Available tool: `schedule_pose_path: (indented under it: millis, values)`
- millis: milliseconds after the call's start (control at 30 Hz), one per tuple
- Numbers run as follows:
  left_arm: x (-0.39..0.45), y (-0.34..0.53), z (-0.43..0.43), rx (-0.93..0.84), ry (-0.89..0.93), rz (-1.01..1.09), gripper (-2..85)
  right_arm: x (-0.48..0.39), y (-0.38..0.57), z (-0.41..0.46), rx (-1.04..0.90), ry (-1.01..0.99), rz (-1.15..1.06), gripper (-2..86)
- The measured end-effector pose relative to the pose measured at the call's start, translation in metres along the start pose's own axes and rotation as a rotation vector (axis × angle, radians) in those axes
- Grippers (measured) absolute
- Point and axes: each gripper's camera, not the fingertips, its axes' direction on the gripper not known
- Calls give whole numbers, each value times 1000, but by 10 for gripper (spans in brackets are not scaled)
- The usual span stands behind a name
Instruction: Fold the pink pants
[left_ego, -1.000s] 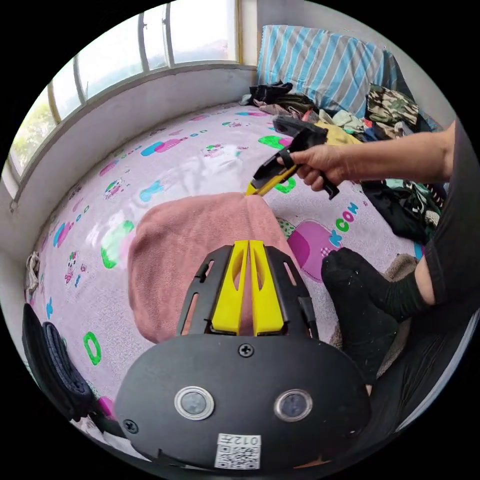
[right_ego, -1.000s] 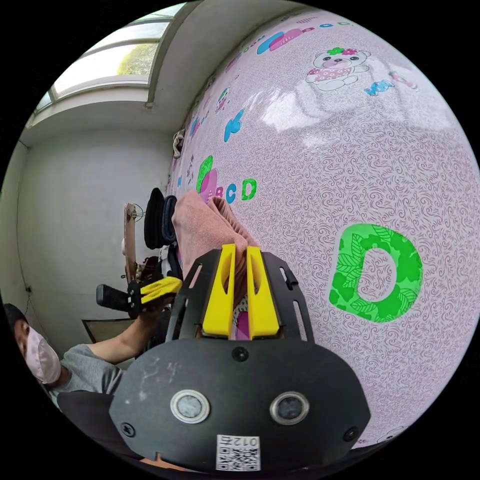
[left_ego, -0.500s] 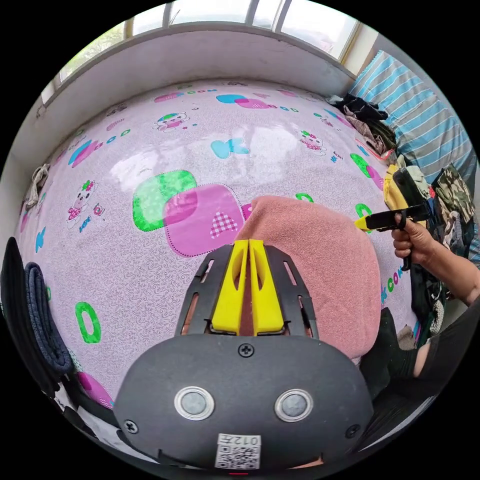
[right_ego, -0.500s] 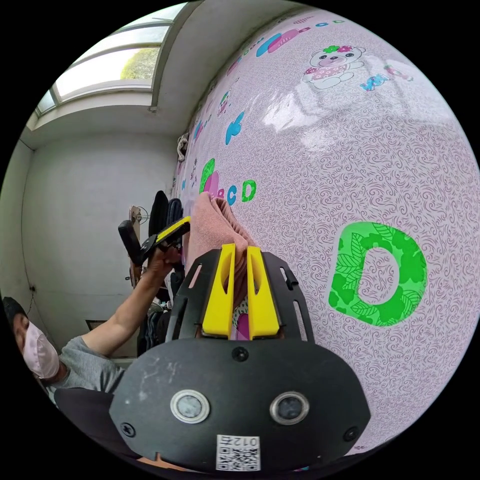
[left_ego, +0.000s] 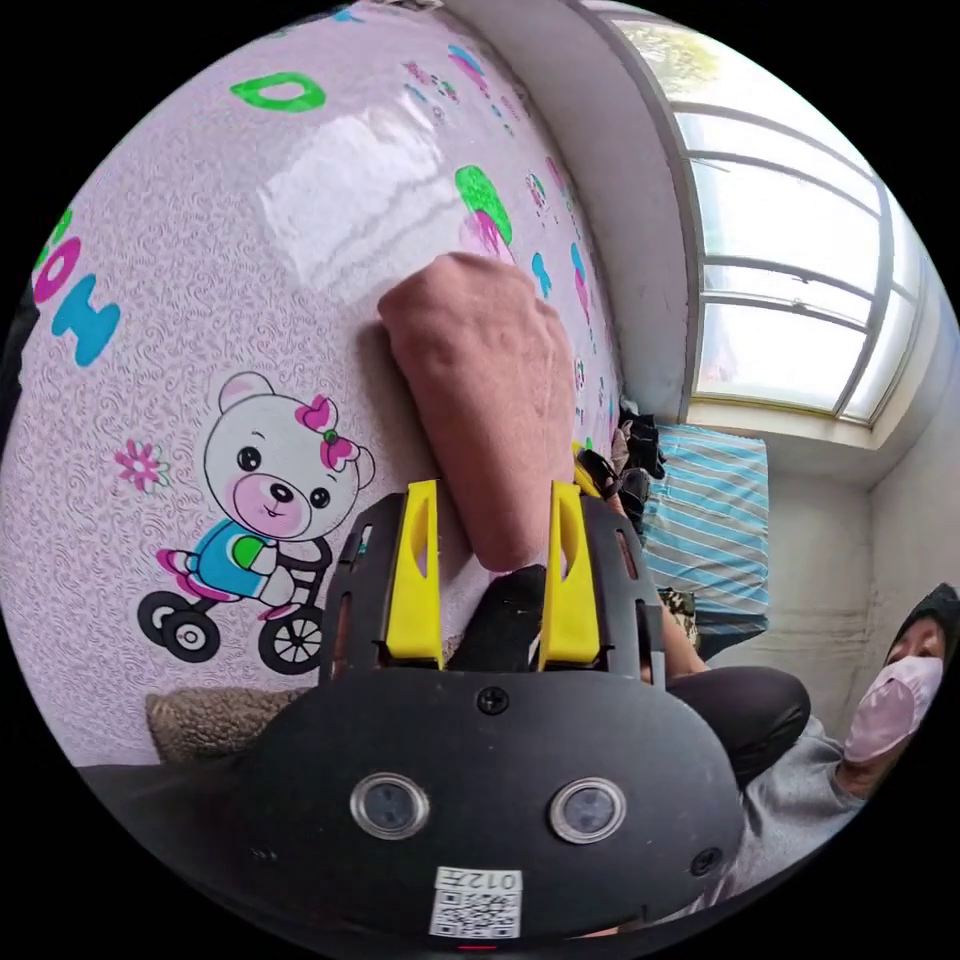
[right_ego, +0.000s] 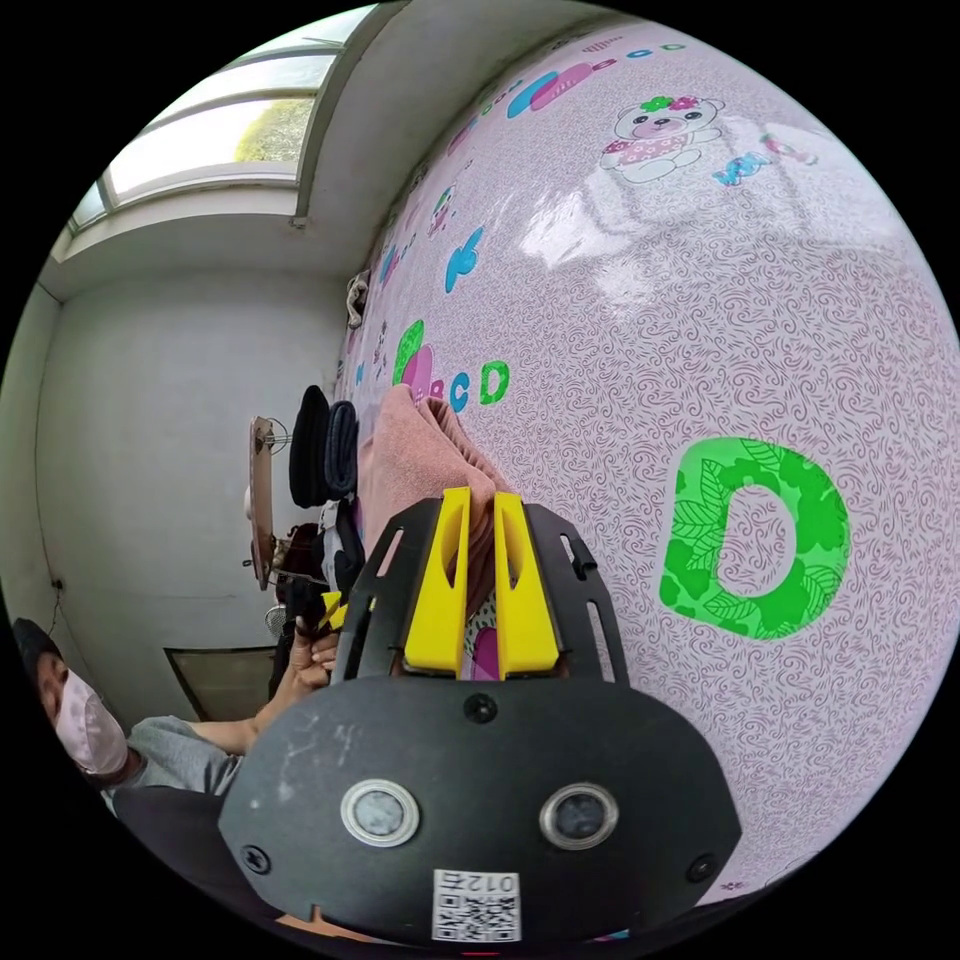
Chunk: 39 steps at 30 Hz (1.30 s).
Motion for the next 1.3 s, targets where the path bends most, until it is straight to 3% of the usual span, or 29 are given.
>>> schedule_pose_path:
  millis: [600,733,867,1300]
  values:
    - [-63,-83,-24,-142,192,24,123,28,35,45,47,-88,97,54]
    - [-67,-105,-59,-133,333,-21,113,21,52,34,140,-136,-9,64]
    - [-65,-132,-90,-134,454,-69,111,0,76,40,159,4,-185,68]
    - [-68,-180,-120,-177,446,-69,112,-49,115,107,156,310,-535,87]
